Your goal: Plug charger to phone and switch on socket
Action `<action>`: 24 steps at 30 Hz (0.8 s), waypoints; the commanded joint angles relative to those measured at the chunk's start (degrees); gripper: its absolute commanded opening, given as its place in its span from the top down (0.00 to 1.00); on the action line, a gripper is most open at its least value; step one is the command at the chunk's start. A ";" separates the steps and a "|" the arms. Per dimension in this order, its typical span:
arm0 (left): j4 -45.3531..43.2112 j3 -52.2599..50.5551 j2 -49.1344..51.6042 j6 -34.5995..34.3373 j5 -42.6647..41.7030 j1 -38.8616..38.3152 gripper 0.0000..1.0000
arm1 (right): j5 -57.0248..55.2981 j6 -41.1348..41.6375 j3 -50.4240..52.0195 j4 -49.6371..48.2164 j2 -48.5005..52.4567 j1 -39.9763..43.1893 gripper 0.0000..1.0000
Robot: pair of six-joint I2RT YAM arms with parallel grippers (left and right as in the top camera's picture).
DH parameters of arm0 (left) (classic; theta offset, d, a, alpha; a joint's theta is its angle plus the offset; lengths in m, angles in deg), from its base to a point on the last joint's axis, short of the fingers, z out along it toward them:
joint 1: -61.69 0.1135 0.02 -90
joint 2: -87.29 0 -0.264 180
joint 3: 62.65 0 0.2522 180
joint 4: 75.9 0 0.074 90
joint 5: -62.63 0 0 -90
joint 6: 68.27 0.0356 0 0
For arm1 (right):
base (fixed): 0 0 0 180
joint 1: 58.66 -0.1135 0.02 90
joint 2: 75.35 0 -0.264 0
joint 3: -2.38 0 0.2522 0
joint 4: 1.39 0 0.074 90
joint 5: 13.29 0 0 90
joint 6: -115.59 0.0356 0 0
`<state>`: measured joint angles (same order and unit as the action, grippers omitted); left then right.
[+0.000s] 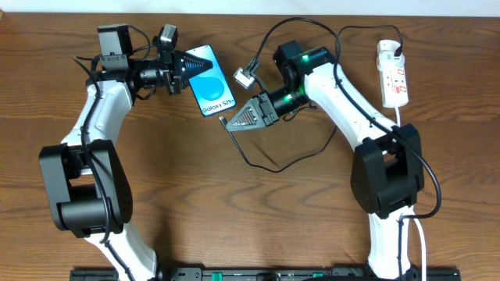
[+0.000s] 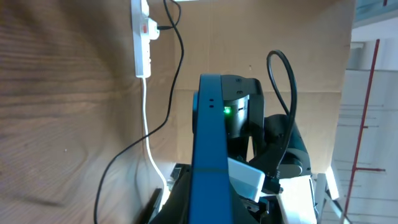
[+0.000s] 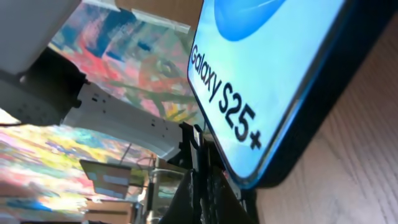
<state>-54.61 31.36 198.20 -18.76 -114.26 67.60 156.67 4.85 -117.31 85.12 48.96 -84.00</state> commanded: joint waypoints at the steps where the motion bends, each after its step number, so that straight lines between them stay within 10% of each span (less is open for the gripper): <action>1: -1.01 0.44 -0.87 -0.31 -2.03 0.24 0.93 | 1.86 4.70 -0.02 -0.48 -0.66 -0.13 0.99; 24: -2.08 0.44 -0.87 -0.26 -2.47 0.24 0.92 | 1.79 8.96 -0.02 -4.66 -0.66 1.18 0.99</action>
<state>-56.40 31.36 198.20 -18.76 -114.28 67.60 156.69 13.12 -117.31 80.45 48.96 -83.59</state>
